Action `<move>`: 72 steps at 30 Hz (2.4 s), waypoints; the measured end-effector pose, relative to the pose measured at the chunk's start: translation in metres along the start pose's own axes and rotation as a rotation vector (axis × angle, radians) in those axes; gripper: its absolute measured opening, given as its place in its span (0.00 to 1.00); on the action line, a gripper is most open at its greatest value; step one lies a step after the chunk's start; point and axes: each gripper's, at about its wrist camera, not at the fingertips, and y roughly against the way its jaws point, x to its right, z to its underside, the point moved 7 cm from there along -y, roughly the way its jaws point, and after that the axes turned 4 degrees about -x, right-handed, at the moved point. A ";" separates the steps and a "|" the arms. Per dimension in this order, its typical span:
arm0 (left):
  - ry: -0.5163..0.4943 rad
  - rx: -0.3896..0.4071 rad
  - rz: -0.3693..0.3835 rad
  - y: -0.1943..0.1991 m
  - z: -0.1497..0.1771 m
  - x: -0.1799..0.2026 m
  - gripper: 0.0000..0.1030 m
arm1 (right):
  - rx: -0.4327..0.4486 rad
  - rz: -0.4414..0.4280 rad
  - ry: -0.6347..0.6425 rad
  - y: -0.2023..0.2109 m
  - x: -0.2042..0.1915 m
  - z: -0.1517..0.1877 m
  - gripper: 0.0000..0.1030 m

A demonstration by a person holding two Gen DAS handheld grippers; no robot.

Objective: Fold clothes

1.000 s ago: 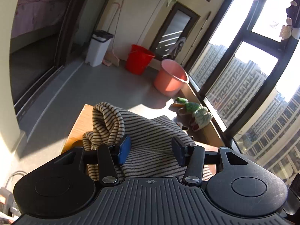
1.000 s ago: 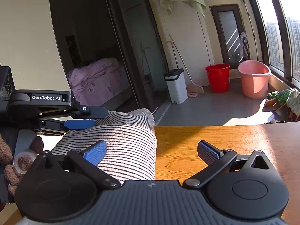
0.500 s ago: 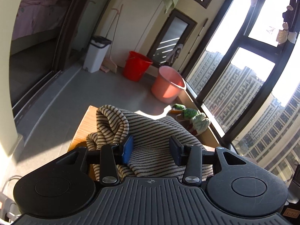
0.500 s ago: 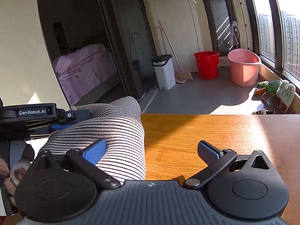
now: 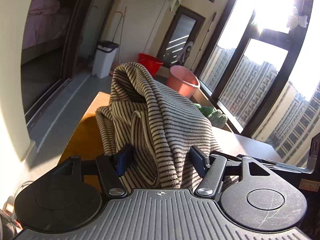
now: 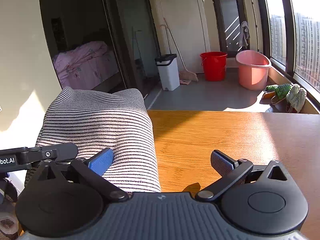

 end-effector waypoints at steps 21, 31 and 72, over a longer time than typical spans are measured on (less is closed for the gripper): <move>-0.087 -0.100 -0.315 0.075 0.101 0.033 1.00 | -0.041 0.041 -0.048 0.103 0.016 0.080 1.00; -0.119 -0.130 -0.436 0.094 0.128 0.045 1.00 | -0.116 0.184 0.124 0.119 0.008 0.104 1.00; -0.099 -0.120 -0.462 0.095 0.128 0.049 1.00 | -0.118 0.186 0.152 0.124 0.007 0.109 1.00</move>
